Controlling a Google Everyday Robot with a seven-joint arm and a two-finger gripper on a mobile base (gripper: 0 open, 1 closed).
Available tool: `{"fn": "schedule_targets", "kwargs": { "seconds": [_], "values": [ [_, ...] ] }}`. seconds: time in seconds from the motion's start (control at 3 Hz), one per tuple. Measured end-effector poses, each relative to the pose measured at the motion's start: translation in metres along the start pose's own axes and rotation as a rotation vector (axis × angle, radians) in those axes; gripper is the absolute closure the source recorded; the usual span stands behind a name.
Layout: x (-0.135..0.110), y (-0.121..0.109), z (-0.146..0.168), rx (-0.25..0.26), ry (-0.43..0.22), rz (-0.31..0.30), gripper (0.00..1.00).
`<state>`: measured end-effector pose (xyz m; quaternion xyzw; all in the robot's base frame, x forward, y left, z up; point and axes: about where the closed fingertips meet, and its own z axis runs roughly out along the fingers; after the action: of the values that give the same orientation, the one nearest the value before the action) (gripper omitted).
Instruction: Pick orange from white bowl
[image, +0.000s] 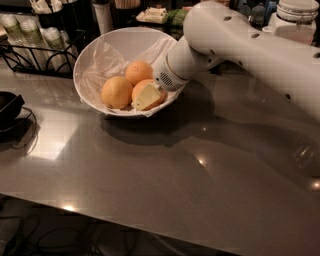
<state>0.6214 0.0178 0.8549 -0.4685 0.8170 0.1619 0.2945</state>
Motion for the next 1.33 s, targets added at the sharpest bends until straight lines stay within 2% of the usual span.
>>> {"fn": "schedule_targets", "kwargs": {
  "seconds": [0.33,0.67,1.0,1.33],
  "values": [
    [-0.004,0.002,-0.006,-0.016,-0.029,-0.007,1.0],
    [-0.011,0.003,-0.027,-0.037,-0.101,-0.023,1.0],
    [-0.022,0.005,-0.066,-0.07,-0.207,-0.057,1.0],
    [-0.04,0.011,-0.103,-0.086,-0.273,-0.131,1.0]
  ]
}}
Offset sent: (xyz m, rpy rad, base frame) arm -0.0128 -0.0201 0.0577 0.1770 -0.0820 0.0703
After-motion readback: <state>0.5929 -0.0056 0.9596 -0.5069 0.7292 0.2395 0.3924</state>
